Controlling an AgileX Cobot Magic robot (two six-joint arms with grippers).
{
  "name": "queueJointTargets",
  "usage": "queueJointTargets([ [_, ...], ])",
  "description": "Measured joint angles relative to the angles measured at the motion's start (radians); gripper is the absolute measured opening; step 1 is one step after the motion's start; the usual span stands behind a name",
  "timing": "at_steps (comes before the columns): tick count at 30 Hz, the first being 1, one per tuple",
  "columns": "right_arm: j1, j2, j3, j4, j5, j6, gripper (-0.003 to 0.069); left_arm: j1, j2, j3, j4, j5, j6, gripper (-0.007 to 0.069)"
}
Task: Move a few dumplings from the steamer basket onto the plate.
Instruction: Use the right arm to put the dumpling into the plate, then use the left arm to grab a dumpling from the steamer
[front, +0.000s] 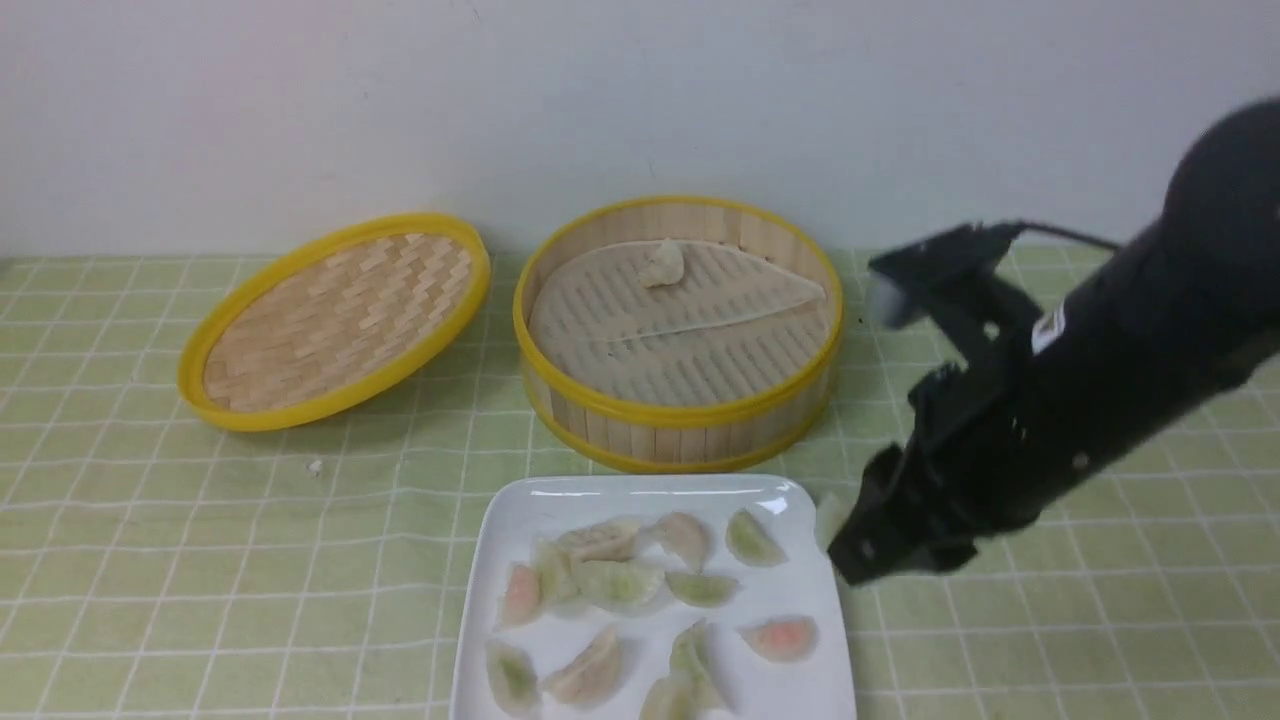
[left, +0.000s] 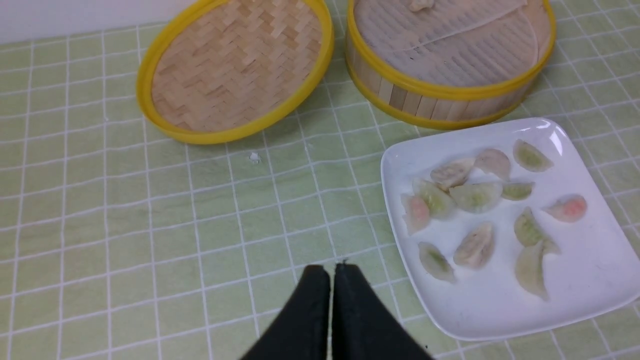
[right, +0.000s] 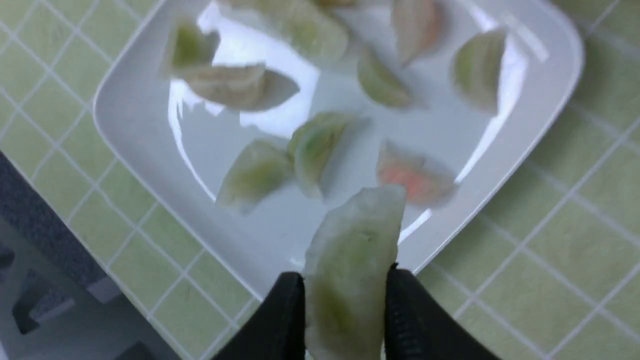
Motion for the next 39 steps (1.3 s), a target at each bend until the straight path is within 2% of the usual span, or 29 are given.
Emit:
queueJointTargets([
  [7, 0.139, 0.075, 0.122, 0.02, -0.194, -0.005, 0.0188, 0.0, 0.019, 0.0, 0.0, 0.0, 0.0, -0.0006],
  [14, 0.168, 0.151, 0.123, 0.03, -0.234, 0.011, 0.021, 0.0, 0.059, 0.0, -0.005, 0.0, 0.0, -0.0006],
  [22, 0.168, 0.162, 0.123, 0.024, -0.239, 0.048, 0.0425, 0.0, 0.185, 0.0, -0.003, -0.073, 0.003, -0.0006],
  [24, 0.168, 0.154, 0.117, 0.014, -0.207, 0.077, 0.0454, 0.0, 0.239, -0.007, -0.005, -0.119, 0.018, -0.0006],
  [26, 0.168, 0.135, 0.106, -0.007, -0.159, 0.111, 0.0452, 0.0, 0.294, -0.037, -0.012, -0.146, 0.037, -0.0006],
  [31, 0.168, 0.003, 0.059, -0.097, -0.073, 0.184, 0.0337, 0.0, 0.478, -0.192, -0.061, -0.167, 0.11, -0.0006],
  [32, 0.168, -0.083, 0.046, -0.131, -0.058, 0.213, 0.0268, 0.0, 0.555, -0.267, -0.104, -0.175, 0.164, -0.0006],
  [35, 0.168, -0.237, 0.037, -0.194, -0.026, 0.263, 0.0141, 0.0, 0.702, -0.389, -0.204, -0.184, 0.289, -0.0006],
  [39, 0.168, -0.427, 0.037, -0.255, 0.024, 0.346, 0.0027, 0.003, 0.906, -0.538, -0.346, -0.185, 0.432, -0.0002],
])
